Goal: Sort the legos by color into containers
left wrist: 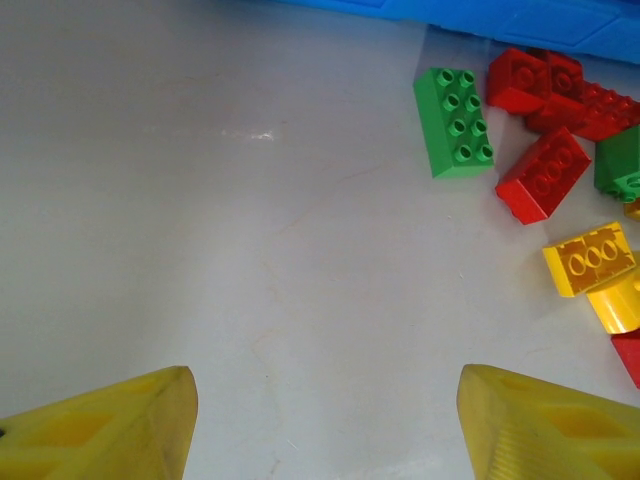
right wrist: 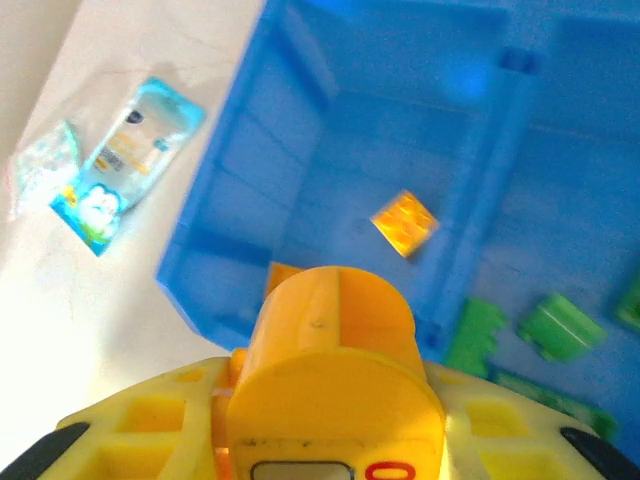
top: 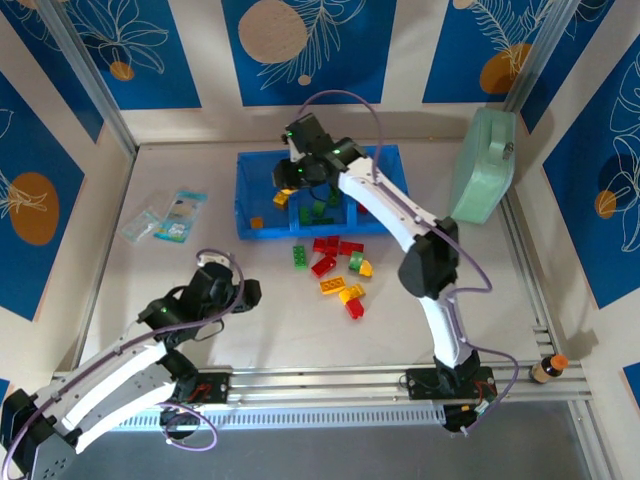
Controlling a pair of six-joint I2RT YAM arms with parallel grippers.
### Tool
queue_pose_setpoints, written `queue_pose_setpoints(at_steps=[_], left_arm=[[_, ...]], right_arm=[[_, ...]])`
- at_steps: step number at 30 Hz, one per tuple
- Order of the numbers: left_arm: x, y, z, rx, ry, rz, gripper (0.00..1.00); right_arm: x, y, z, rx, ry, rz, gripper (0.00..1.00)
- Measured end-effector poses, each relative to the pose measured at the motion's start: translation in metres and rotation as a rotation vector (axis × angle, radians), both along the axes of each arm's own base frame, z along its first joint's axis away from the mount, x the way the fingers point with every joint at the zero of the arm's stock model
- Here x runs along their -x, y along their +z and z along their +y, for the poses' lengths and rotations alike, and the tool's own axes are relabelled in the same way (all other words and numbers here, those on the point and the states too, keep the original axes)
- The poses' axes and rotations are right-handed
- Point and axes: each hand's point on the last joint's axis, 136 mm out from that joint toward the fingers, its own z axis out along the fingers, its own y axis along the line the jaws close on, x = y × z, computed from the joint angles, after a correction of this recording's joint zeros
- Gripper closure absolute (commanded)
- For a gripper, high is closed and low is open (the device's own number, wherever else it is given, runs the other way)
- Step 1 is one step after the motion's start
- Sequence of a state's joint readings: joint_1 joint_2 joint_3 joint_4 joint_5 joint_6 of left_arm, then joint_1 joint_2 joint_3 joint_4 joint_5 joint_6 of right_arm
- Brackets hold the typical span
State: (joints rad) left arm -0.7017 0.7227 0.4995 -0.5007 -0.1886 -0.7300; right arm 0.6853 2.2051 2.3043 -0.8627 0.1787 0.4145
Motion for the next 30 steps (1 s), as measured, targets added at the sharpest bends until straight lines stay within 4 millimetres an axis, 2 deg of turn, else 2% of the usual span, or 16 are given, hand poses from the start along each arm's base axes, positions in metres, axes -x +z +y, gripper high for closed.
queue_pose_setpoints(at_steps=[2,5,6,8,9,12,14,18,21,23,26,28,30], left_arm=[[0.002,0.003,0.000,0.008,-0.004,-0.007,0.31],[0.006,0.007,0.000,0.019,-0.008,-0.017,0.31],[0.007,0.007,0.000,0.020,-0.009,-0.018,0.31],[0.010,0.006,-0.001,0.015,-0.019,-0.014,0.32],[0.011,0.006,-0.002,0.014,-0.023,-0.014,0.32],[0.014,0.005,-0.006,0.002,-0.045,-0.013,0.32],[0.016,0.003,-0.010,-0.038,-0.068,-0.004,0.32],[0.019,0.006,-0.035,-0.085,-0.153,-0.001,0.31],[0.017,0.001,-0.055,-0.101,-0.198,0.007,0.31],[0.013,-0.006,-0.066,-0.110,-0.207,0.017,0.30],[0.005,-0.014,-0.078,-0.128,-0.198,0.036,0.28],[-0.003,-0.016,-0.087,-0.134,-0.192,0.043,0.28],[-0.016,-0.019,-0.098,-0.130,-0.181,0.053,0.29]], right_arm=[[-0.008,-0.010,0.018,0.002,0.021,0.002,0.71],[-0.016,-0.030,0.031,0.019,0.031,0.020,0.68],[-0.016,-0.037,0.034,0.027,0.032,0.029,0.65],[-0.015,-0.054,0.033,0.051,0.031,0.060,0.37],[-0.014,-0.059,0.032,0.061,0.031,0.074,0.32],[-0.010,-0.065,0.031,0.076,0.031,0.095,0.27],[-0.010,-0.060,0.031,0.081,0.025,0.079,0.27],[-0.001,-0.032,0.022,0.082,0.013,0.044,0.27],[0.017,0.012,0.002,0.061,-0.001,-0.006,0.27],[0.034,0.048,-0.017,0.025,-0.013,-0.059,0.27],[0.060,0.090,-0.050,-0.039,-0.037,-0.138,0.27],[0.072,0.103,-0.075,-0.070,-0.070,-0.169,0.28],[0.081,0.100,-0.102,-0.090,-0.117,-0.176,0.28]])
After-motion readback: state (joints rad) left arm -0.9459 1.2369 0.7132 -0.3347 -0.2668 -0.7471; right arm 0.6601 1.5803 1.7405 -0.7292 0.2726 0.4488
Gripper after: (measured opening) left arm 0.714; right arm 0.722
